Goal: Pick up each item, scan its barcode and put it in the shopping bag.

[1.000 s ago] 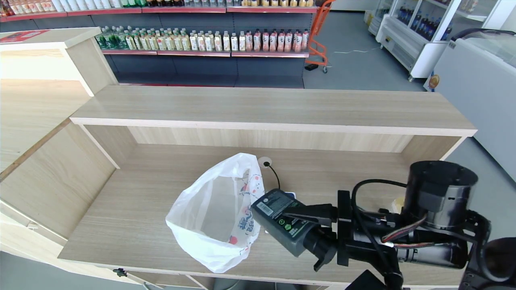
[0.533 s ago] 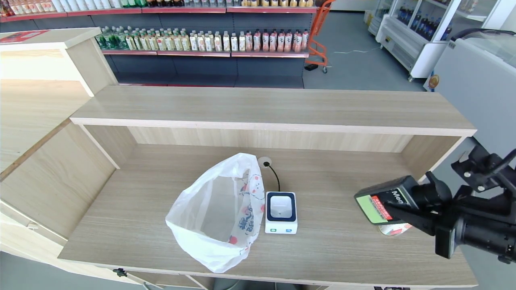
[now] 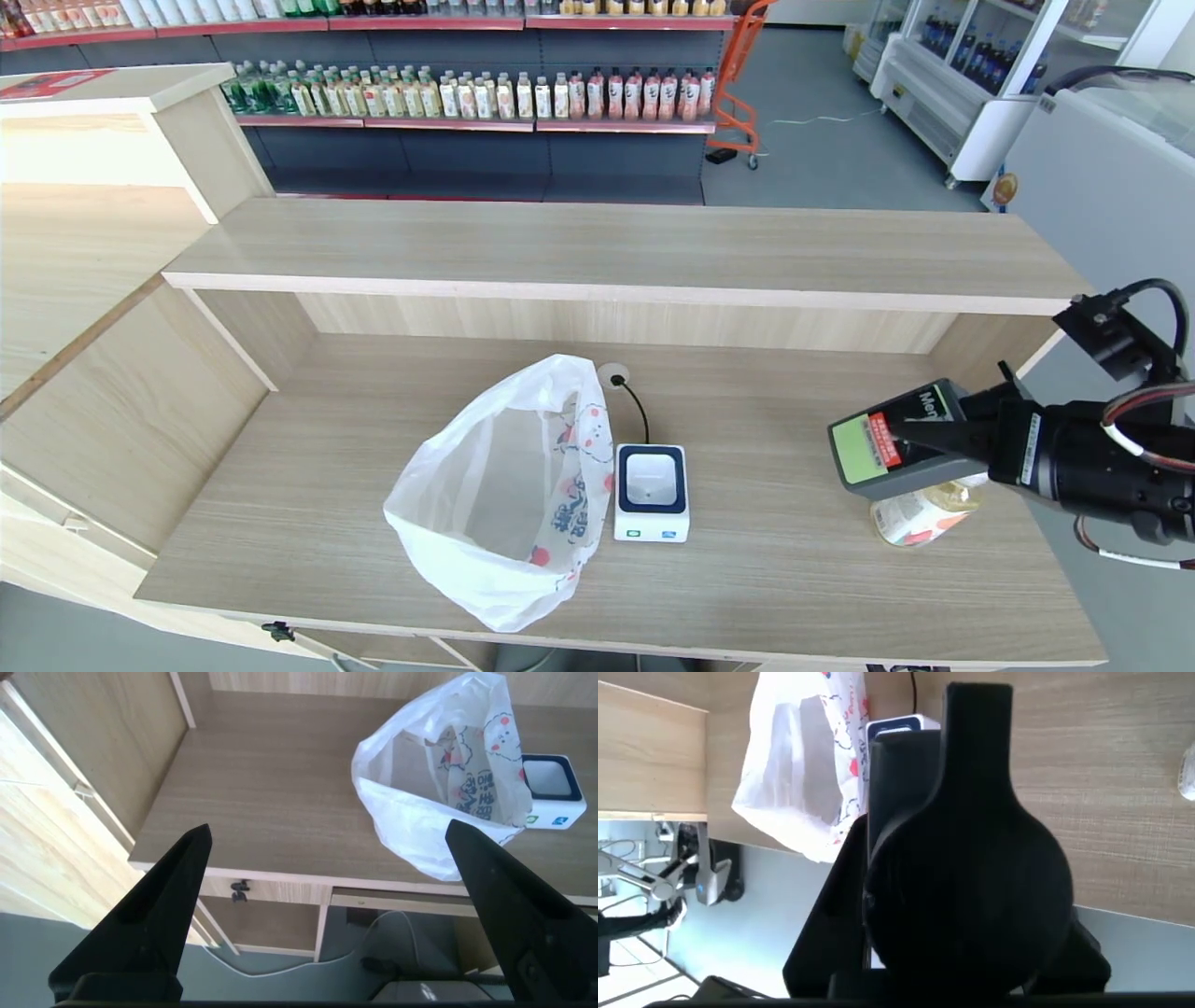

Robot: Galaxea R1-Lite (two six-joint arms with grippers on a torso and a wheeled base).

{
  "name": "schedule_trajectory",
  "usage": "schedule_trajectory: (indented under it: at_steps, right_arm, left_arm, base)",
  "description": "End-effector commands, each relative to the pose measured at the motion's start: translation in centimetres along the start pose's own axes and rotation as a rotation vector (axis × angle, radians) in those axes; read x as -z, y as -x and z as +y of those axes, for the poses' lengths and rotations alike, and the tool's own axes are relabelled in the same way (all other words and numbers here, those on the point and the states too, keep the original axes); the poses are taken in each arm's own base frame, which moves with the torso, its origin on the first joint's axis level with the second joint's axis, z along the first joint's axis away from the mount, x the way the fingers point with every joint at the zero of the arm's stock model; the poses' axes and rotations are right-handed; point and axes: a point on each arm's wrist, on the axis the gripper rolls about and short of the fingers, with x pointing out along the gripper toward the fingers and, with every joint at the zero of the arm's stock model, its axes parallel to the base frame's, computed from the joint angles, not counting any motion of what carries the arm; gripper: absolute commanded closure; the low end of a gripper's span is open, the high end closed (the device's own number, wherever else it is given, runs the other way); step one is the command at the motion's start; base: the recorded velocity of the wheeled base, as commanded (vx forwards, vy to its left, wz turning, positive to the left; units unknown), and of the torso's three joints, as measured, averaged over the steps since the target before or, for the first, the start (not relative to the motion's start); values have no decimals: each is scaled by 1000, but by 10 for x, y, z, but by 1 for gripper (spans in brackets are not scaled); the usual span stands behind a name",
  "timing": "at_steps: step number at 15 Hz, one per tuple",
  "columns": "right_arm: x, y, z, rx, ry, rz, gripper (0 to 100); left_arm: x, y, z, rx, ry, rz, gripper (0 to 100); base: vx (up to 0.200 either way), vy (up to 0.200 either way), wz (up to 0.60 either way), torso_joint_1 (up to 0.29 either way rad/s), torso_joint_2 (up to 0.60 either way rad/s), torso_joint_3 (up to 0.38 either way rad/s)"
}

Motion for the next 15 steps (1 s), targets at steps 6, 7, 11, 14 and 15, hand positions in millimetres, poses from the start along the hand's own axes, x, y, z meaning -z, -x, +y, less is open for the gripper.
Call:
schedule_trajectory:
  at_steps: [6,7,11,14,15]
  right_arm:
    - [2,-19,-6,25,-19,55,100]
    - [3,-24,-7,30,-21,68,100]
    - [9,-48,-13,64,-20,138,100]
    - [10,-80,-20,105,36,194,100]
    - [11,-93,-24,145,62,205,100]
  left_arm:
    - [0,0,0,0,8,0,0]
    - [0,0,0,0,8,0,0]
    - [0,0,0,0,8,0,0]
    - [0,0,0,0,3,0,0]
    - [0,0,0,0,5,0,0]
  base:
    - [0,133,0,-2,-1,4]
    - [0,200,0,27,7,2]
    - [0,200,0,0,7,6]
    - [0,133,0,2,3,0]
    - [0,0,0,0,0,0]
